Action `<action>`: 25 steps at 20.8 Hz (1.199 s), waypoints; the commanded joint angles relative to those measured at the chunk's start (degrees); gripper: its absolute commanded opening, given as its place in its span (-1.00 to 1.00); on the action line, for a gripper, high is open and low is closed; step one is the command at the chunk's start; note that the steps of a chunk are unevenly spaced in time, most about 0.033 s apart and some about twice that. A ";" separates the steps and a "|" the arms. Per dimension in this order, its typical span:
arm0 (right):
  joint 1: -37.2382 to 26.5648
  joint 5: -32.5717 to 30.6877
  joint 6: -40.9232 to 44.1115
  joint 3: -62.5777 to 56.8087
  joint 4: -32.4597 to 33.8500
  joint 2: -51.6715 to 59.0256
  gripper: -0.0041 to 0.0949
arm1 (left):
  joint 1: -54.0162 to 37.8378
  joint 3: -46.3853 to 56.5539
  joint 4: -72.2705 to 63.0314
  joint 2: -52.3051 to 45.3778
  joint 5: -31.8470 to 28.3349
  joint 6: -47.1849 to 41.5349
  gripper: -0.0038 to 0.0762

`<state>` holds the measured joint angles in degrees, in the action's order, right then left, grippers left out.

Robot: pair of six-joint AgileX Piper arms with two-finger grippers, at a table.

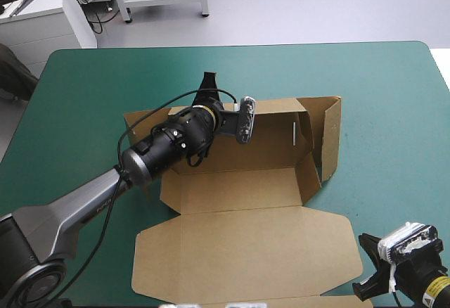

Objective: Fold the box

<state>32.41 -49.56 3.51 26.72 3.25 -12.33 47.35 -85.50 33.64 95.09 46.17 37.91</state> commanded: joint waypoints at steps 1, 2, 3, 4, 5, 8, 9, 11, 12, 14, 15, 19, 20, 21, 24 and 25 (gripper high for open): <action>-0.17 4.04 -0.35 1.44 0.46 -0.64 -0.96 | 3.03 3.26 3.87 -4.07 -5.10 -3.49 -0.93; -0.17 4.04 -0.35 1.44 0.46 -0.64 -0.96 | 3.46 5.00 4.53 -4.84 -6.43 -4.19 -0.93; -0.17 4.33 -0.35 1.44 0.69 -0.64 -0.96 | 3.46 7.97 4.78 -6.27 -8.88 -5.19 -0.93; -0.17 4.46 -0.35 1.44 0.85 -0.64 -0.96 | 3.46 9.66 4.99 -7.34 -9.78 -5.77 -0.93; -0.17 4.54 -0.35 1.44 0.85 -0.64 -0.96 | 3.46 11.89 5.51 -9.08 -10.22 -6.17 -0.93; -0.17 4.82 -0.35 1.44 1.24 -0.64 -0.96 | 3.46 15.14 5.51 -12.57 -12.52 -7.16 -0.93; -0.17 4.42 -0.62 1.44 1.24 -0.64 -0.95 | 3.46 16.04 4.84 -13.88 -13.54 -8.35 -0.93; -0.17 3.69 -1.02 1.44 0.93 -0.64 -0.88 | 3.46 16.62 4.69 -15.55 -13.54 -9.32 -0.93; -0.17 3.69 -1.02 1.44 0.93 -0.64 -0.77 | 3.46 16.90 4.69 -16.40 -13.54 -9.37 -0.93; -0.17 3.69 -1.02 1.44 0.64 -0.64 -0.45 | 3.46 17.26 4.85 -16.41 -13.66 -9.37 -0.93; -0.17 3.69 -1.02 1.44 0.36 -0.64 -0.31 | 3.46 17.66 5.11 -16.41 -13.79 -9.37 -0.93; -0.17 4.16 0.62 1.44 0.50 -0.64 0.23 | 4.86 21.74 14.63 -16.41 -16.12 -17.00 -0.93; -0.17 4.59 1.67 1.44 0.78 -0.64 0.23 | 5.62 22.45 17.05 -16.41 -16.01 -19.43 -0.93; -0.17 5.11 2.87 1.44 1.61 -0.64 0.23 | 6.59 23.17 20.18 -16.41 -15.54 -22.61 -0.93; -0.17 5.12 4.89 1.44 3.53 -0.64 0.23 | 7.55 23.66 20.07 -16.41 -15.30 -23.14 -0.93; -0.17 5.12 5.64 1.44 3.93 -0.64 0.23 | 7.55 23.66 20.06 -16.41 -15.30 -23.67 -0.93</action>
<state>32.41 -48.44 7.18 26.72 4.97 -12.33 54.07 -61.32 53.74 80.23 30.64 16.28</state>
